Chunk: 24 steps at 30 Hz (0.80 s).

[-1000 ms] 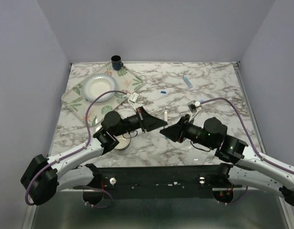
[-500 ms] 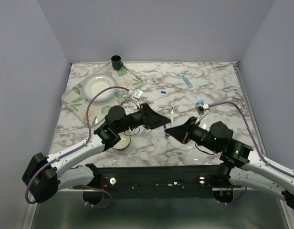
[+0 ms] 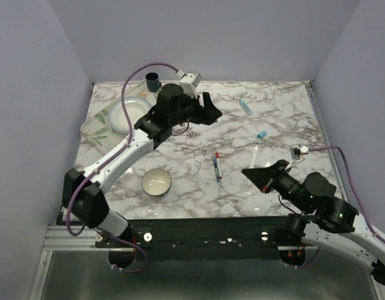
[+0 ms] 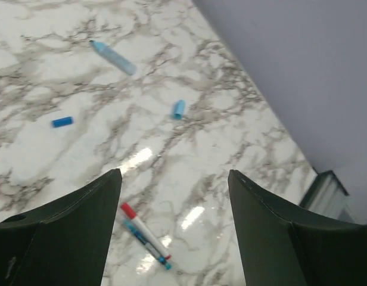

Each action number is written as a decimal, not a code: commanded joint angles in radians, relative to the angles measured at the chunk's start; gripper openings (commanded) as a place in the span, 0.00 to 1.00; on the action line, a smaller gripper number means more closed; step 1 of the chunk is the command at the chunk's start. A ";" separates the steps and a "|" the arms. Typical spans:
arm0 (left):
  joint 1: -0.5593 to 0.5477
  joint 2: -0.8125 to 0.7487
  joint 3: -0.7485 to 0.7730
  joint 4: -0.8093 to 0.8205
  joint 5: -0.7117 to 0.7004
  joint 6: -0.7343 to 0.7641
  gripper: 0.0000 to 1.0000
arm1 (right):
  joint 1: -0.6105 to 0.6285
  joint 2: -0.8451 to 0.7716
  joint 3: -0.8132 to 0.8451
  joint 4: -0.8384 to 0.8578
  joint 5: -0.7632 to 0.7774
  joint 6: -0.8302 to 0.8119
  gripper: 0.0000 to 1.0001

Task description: Insert the pens into the pen caps

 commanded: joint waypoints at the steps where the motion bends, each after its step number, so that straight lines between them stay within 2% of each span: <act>1: 0.061 0.234 0.110 -0.119 -0.035 0.160 0.78 | -0.004 -0.082 -0.019 -0.095 0.071 -0.007 0.01; 7: 0.078 0.558 0.340 -0.100 0.017 0.163 0.69 | -0.004 -0.093 -0.008 -0.105 0.068 -0.016 0.01; 9: 0.081 0.653 0.426 -0.100 -0.007 0.158 0.67 | -0.006 -0.080 0.007 -0.101 0.063 -0.024 0.01; 16: 0.108 0.863 0.613 -0.071 -0.099 0.106 0.66 | -0.004 -0.033 0.061 -0.101 0.068 -0.068 0.01; 20: 0.113 0.977 0.785 -0.143 -0.092 0.146 0.66 | -0.004 -0.030 0.073 -0.109 0.071 -0.085 0.01; 24: 0.118 1.075 0.877 -0.199 -0.048 0.178 0.66 | -0.006 -0.042 0.066 -0.109 0.079 -0.085 0.01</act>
